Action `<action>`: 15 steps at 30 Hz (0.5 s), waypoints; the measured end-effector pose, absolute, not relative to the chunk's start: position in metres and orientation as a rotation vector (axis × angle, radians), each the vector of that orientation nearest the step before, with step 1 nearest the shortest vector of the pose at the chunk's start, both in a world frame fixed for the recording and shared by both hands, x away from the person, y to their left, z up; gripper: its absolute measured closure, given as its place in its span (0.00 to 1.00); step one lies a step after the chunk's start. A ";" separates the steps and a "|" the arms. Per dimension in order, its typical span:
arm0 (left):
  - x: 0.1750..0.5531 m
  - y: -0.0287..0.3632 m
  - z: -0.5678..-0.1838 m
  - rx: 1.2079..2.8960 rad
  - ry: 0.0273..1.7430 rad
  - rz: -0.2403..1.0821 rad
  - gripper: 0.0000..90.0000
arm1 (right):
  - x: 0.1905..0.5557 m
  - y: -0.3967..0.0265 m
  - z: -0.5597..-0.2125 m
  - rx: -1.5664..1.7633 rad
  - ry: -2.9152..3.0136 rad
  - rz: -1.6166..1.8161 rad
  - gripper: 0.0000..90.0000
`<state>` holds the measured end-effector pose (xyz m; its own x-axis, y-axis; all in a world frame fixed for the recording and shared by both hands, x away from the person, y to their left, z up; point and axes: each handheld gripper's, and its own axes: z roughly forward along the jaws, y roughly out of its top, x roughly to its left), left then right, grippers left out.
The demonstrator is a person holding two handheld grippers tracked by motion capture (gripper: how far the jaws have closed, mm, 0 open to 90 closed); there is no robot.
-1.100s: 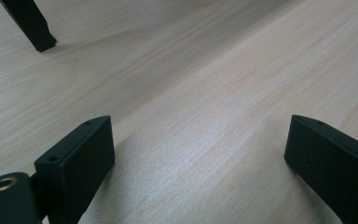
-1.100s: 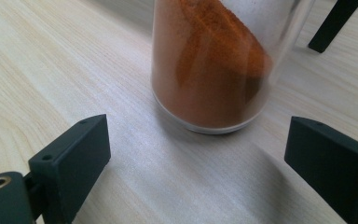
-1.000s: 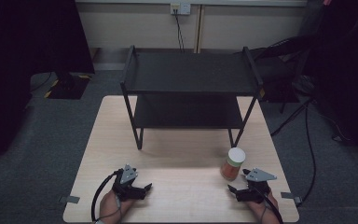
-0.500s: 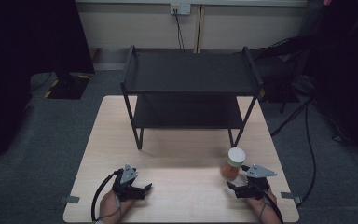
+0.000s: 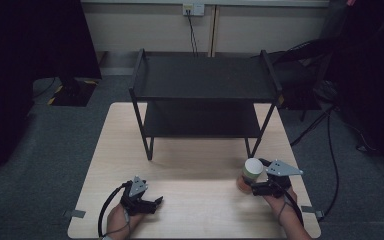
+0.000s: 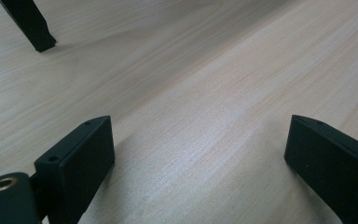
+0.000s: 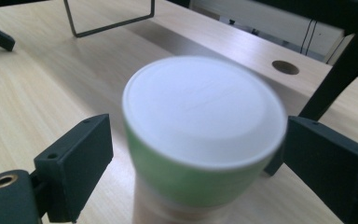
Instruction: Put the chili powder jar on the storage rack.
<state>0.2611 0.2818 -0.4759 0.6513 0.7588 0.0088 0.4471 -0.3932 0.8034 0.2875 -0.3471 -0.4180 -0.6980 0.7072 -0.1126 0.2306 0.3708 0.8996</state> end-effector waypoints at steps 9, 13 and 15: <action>0.261 0.282 -0.476 2.048 0.936 0.483 0.08 | 0.288 -0.347 -0.420 0.809 2.149 1.278 0.11; 0.261 0.282 -0.476 2.048 0.936 0.483 0.08 | 0.289 -0.347 -0.417 0.822 2.162 1.272 0.29; 0.261 0.282 -0.476 2.048 0.935 0.483 0.08 | 0.289 -0.346 -0.412 0.860 2.183 1.274 0.37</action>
